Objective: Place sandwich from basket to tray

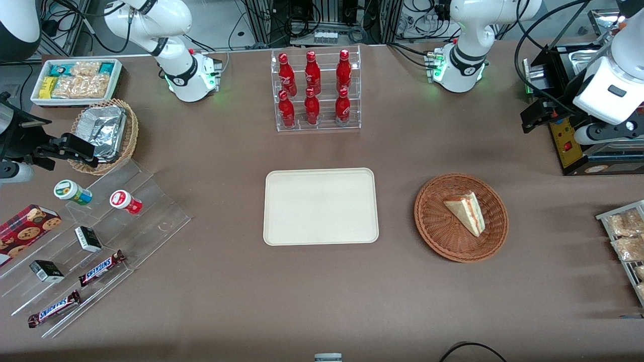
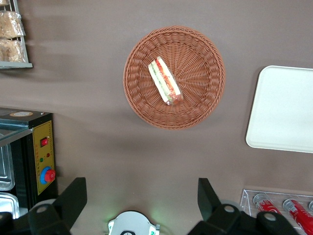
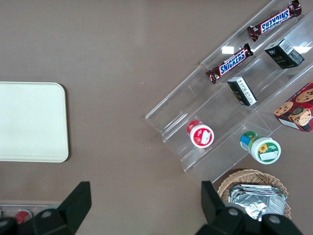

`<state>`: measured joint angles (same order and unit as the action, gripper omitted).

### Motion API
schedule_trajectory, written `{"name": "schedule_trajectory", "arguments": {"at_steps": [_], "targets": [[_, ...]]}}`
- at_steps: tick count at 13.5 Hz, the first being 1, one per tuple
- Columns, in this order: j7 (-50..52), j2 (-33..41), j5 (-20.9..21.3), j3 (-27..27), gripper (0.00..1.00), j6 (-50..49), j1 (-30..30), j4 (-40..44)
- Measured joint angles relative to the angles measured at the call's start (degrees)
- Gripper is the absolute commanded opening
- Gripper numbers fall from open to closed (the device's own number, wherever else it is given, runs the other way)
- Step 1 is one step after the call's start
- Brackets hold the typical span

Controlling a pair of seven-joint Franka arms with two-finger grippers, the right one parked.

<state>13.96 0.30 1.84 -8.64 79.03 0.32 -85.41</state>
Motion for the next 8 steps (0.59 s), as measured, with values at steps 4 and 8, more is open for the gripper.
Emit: {"name": "schedule_trajectory", "arguments": {"at_steps": [4, 8], "targets": [[0.00, -0.01, 0.11, 0.00, 1.00, 0.00, 0.00, -0.01], [0.00, -0.01, 0.29, 0.06, 1.00, 0.40, 0.04, -0.58]]}}
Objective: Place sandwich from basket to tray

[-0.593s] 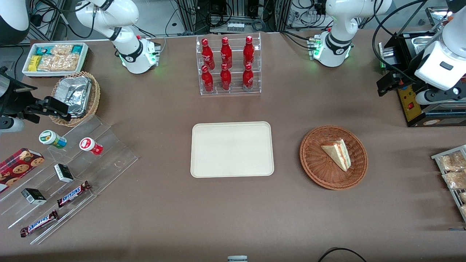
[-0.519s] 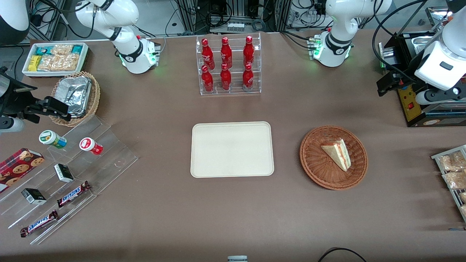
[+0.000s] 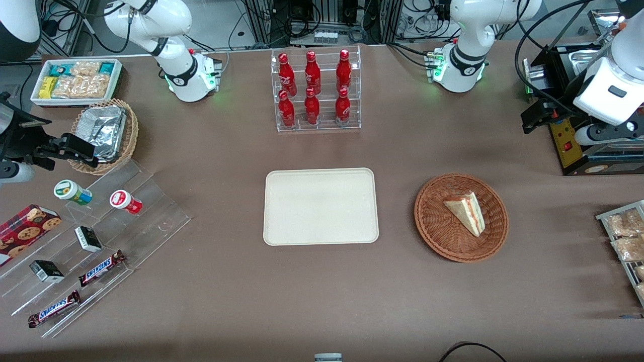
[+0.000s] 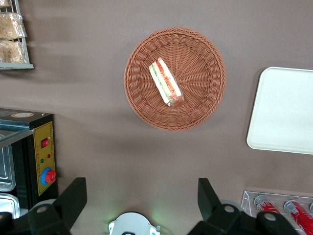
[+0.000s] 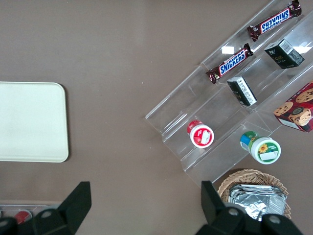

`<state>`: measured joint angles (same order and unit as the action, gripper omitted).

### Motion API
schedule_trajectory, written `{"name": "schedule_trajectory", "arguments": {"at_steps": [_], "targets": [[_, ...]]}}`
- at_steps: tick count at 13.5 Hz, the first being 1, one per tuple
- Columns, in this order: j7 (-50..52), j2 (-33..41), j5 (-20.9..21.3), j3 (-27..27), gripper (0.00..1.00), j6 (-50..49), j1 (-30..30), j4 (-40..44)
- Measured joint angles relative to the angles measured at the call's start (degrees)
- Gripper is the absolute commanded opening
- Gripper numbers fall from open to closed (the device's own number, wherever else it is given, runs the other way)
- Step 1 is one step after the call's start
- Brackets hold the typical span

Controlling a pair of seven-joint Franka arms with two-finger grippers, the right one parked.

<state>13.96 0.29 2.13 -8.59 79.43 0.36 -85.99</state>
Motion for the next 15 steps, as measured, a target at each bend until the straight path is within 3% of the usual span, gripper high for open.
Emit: {"name": "schedule_trajectory", "arguments": {"at_steps": [5, 15], "targets": [[1.63, 2.89, 0.39, 0.04, 1.00, 7.95, 0.02, -10.29], [17.05, 5.27, 0.40, -1.13, 1.00, 33.86, -0.24, -34.80]]}}
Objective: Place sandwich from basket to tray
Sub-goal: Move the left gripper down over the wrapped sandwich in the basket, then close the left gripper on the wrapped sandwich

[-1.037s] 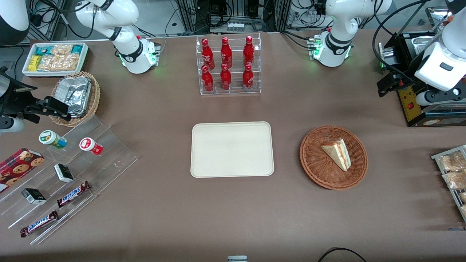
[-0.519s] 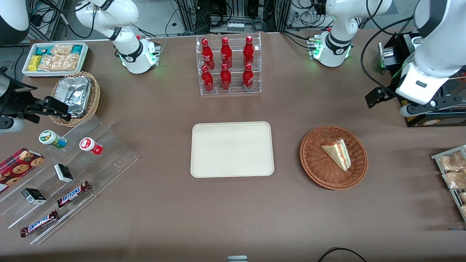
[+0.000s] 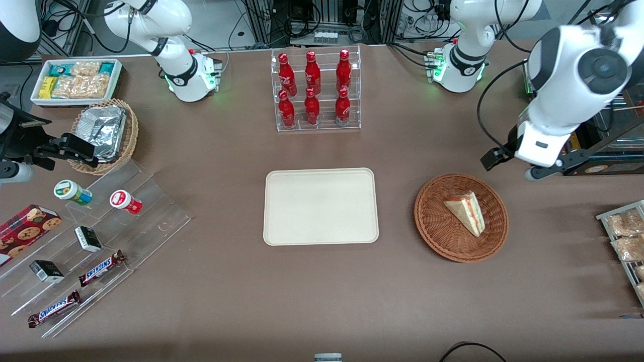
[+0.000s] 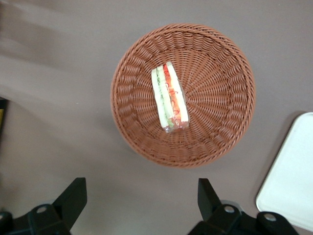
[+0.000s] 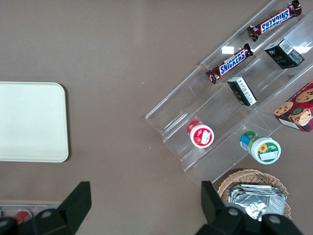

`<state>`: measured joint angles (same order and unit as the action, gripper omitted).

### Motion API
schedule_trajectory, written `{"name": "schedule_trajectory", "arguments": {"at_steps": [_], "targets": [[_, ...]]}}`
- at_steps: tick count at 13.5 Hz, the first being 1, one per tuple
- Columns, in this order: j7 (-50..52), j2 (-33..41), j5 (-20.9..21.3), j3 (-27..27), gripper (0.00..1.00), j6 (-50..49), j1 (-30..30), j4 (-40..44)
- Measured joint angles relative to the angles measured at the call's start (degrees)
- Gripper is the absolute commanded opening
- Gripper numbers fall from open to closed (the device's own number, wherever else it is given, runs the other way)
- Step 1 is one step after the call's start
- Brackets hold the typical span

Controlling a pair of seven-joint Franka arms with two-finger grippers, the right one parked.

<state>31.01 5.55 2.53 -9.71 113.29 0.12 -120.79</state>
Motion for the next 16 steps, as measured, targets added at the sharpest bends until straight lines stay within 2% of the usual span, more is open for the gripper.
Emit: {"name": "schedule_trajectory", "arguments": {"at_steps": [4, 14, 16], "targets": [[3.44, -1.53, 0.00, -0.09, 1.00, 6.92, 0.00, -5.77], [10.05, -13.24, 0.00, -0.66, 1.00, 21.11, -0.05, -6.60], [10.13, -15.23, 0.00, -0.66, 0.96, 24.14, -0.05, -6.70]]}}
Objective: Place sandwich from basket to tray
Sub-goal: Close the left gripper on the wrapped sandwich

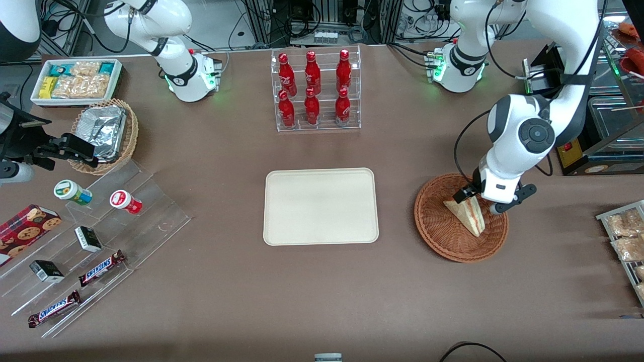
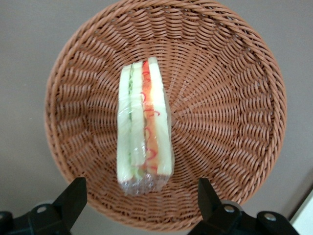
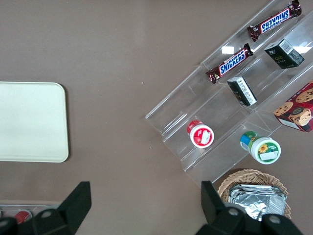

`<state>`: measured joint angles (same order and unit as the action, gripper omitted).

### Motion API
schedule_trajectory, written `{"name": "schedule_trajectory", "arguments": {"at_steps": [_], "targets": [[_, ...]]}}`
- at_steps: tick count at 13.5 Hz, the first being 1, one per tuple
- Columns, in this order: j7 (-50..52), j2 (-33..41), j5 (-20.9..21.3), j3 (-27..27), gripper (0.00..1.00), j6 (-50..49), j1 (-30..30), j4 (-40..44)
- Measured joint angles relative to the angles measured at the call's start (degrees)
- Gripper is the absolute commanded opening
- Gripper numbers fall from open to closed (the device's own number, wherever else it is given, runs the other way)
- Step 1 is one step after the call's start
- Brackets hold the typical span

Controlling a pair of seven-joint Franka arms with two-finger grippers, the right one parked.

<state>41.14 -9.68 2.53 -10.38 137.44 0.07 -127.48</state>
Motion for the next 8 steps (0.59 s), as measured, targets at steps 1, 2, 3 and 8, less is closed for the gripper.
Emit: {"name": "schedule_trajectory", "arguments": {"at_steps": [1, 2, 3, 8], "targets": [[0.03, -0.98, 0.00, 0.01, 0.87, 1.57, 0.00, -0.08], [0.09, -1.95, 0.00, 0.04, 0.78, 3.09, 0.01, -0.17], [0.40, -2.64, 0.00, 0.07, 0.69, 4.02, 0.03, -0.25], [2.64, -3.32, 0.00, 0.25, 0.03, 4.63, 0.09, -0.47]]}}
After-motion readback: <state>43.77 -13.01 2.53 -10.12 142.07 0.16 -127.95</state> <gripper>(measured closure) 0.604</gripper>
